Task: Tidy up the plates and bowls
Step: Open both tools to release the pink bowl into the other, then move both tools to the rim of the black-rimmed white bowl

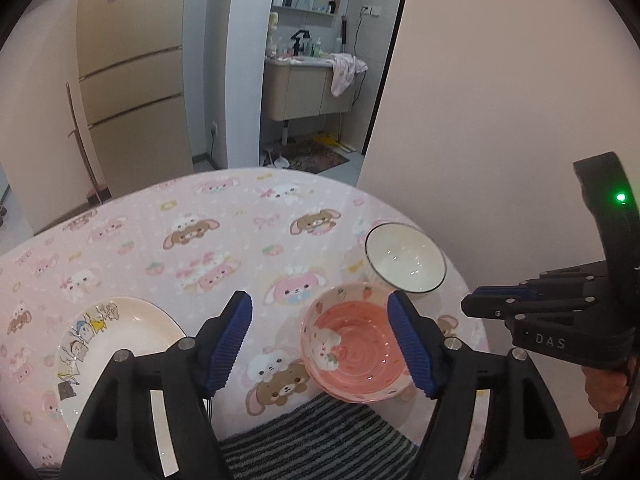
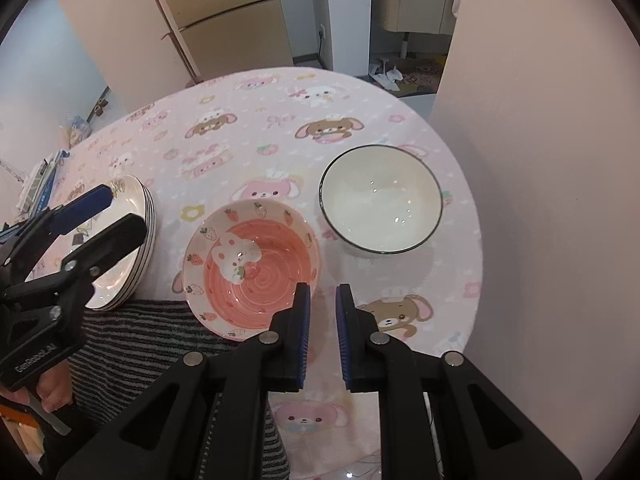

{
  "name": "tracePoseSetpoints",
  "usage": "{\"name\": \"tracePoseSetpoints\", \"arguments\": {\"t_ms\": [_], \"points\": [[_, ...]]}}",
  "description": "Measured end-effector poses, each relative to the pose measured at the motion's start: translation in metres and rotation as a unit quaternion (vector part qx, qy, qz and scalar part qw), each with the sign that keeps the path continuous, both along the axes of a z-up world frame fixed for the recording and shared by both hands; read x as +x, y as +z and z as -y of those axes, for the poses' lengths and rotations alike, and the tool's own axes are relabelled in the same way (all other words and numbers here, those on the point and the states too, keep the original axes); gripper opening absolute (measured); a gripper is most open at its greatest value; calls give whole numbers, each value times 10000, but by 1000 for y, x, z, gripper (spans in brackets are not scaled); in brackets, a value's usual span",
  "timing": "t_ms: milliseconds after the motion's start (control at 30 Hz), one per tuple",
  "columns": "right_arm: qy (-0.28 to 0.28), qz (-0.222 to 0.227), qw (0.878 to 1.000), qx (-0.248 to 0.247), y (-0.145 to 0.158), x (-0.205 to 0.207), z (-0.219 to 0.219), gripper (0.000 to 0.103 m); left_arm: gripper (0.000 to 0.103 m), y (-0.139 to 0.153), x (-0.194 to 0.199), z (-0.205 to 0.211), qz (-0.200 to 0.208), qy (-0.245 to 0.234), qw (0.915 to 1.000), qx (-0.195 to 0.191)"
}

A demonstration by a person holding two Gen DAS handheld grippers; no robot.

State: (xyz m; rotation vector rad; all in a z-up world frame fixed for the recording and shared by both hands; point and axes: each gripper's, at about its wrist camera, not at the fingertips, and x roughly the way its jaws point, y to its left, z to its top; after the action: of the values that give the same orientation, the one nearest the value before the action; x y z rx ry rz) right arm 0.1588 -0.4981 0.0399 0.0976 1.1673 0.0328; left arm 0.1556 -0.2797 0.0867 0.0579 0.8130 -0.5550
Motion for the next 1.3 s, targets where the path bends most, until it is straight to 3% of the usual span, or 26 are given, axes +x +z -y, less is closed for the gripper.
{"name": "tracePoseSetpoints", "arguments": {"t_ms": [33,67,200,267,333,433,733,833,967,1133,1300], "points": [[-30,38,10000,14,4,-2,3,12,86,5,-2,0,37,0,10000,-30],[-58,73,9999,44,7,-3,6,12,88,12,-5,0,129,18,9999,-94],[-191,173,9995,179,20,-6,17,13,88,30,-15,3,467,64,9987,-173],[-222,264,9993,149,26,-8,21,20,88,38,-20,7,664,-44,9976,-166],[-339,417,9985,95,34,-11,27,35,88,44,-24,14,931,25,9956,-66],[-459,607,9971,64,42,-13,37,37,89,50,-27,20,1155,48,9932,-104],[-645,684,9951,299,44,-13,60,44,89,44,-15,43,886,-126,9953,-358],[-692,692,9945,385,39,-11,68,44,89,33,-4,55,683,-60,9973,-275],[-798,561,9942,448,24,-2,79,44,89,26,10,69,597,-91,9981,-130],[-1007,362,9927,561,-2,12,96,44,89,17,37,86,216,-130,9995,-212],[-1158,141,9910,651,-30,31,114,44,89,-12,68,111,-289,-397,9986,203]]}}
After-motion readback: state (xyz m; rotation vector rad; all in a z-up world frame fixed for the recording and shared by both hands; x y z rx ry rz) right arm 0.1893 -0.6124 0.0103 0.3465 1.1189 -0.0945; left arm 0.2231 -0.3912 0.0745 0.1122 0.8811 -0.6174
